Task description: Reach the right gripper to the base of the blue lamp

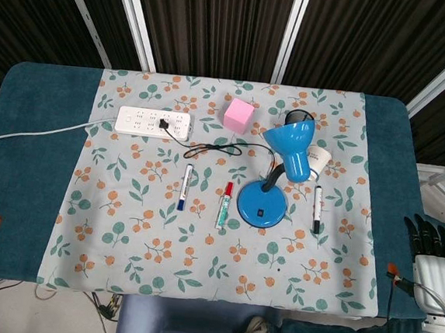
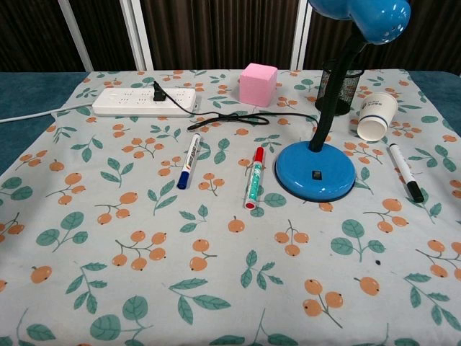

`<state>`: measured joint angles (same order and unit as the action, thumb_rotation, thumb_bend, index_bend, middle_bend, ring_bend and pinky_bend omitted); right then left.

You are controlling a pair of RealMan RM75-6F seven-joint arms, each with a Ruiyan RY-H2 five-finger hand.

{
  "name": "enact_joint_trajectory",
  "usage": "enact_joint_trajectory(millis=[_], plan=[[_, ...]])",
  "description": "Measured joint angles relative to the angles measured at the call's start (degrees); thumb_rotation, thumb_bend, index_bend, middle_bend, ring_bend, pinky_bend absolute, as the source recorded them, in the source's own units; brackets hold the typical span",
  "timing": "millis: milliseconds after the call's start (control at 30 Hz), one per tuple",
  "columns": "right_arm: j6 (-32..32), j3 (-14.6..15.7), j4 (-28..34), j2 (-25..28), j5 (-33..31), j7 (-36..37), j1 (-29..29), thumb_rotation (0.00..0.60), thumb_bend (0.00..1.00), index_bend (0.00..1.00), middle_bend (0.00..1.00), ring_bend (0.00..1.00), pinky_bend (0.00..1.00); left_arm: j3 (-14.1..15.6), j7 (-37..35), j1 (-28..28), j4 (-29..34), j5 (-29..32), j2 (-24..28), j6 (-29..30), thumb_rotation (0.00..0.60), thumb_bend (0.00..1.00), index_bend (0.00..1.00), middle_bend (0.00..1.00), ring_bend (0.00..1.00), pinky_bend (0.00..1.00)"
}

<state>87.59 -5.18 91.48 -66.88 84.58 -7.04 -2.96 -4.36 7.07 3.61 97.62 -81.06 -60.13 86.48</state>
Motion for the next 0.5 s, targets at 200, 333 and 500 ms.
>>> enact_joint_trajectory(millis=[200,333,500], plan=[[-0.12,0.13,0.04,-0.03,0.15,-0.10,-0.04,0.600,0.31,0.00,0.06,0.07,0.01,0.05,0.09,0.03,0.06,0.00,0.02,-0.13,0.600,0.28,0.07,0.05,0.00,0.07],[-0.27,0.21,0.00,-0.10,0.18,-0.16,-0.08,0.600,0.31,0.00,0.06,0.07,0.01,0.06,0.14,0.00,0.13,-0.08,0.03,-0.01,0.600,0.28,0.07,0.05,0.00,0.07],[-0.09,0.18,0.12,-0.07,0.26,-0.13,-0.04,0.600,0.31,0.00,0.06,0.07,0.01,-0.04,-0.03,-0.08,0.10,0.04,0.07,0.15,0.600,0.28,0.07,0.05,0.00,0.07]])
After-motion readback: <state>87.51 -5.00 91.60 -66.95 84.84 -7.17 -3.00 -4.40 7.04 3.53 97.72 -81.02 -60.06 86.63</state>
